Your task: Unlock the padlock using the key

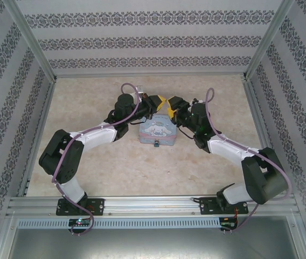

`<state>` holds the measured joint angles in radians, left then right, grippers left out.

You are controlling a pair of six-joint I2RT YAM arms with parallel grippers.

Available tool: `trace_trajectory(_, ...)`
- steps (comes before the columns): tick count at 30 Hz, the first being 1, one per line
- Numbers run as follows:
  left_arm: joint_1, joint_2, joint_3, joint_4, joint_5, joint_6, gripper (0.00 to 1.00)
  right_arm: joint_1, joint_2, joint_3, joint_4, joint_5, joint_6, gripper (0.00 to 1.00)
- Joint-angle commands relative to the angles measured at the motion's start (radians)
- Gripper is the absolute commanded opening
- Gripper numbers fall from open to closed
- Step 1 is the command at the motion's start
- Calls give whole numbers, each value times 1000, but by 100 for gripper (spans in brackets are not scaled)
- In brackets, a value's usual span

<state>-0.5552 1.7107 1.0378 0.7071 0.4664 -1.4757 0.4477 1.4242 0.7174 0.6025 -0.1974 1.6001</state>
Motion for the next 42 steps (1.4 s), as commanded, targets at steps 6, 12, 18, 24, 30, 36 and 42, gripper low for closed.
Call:
trace_trajectory(6, -28, 24, -16, 98, -18, -34, 0, -2, 44, -1, 109, 26, 70, 54)
trace_trajectory(12, -32, 27, -45, 108, -37, -44, 0, -9, 42, -16, 140, 38, 95, 54)
trace_trajectory(18, -37, 39, -43, 111, -33, -43, 0, -11, 40, -19, 140, 29, 103, 55)
trace_trajectory(24, -40, 50, -35, 109, -32, -44, 0, -4, 56, -12, 172, 21, 121, 58)
trace_trajectory(30, -43, 56, -30, 106, -30, -40, 0, -1, 75, -6, 187, 13, 133, 59)
trace_trajectory(36, -45, 53, -16, 94, -30, -31, 0, 8, 71, -34, 192, 17, 144, 60)
trace_trajectory(42, -48, 56, -16, 89, -28, -29, 0, 8, 70, -35, 200, 17, 144, 59)
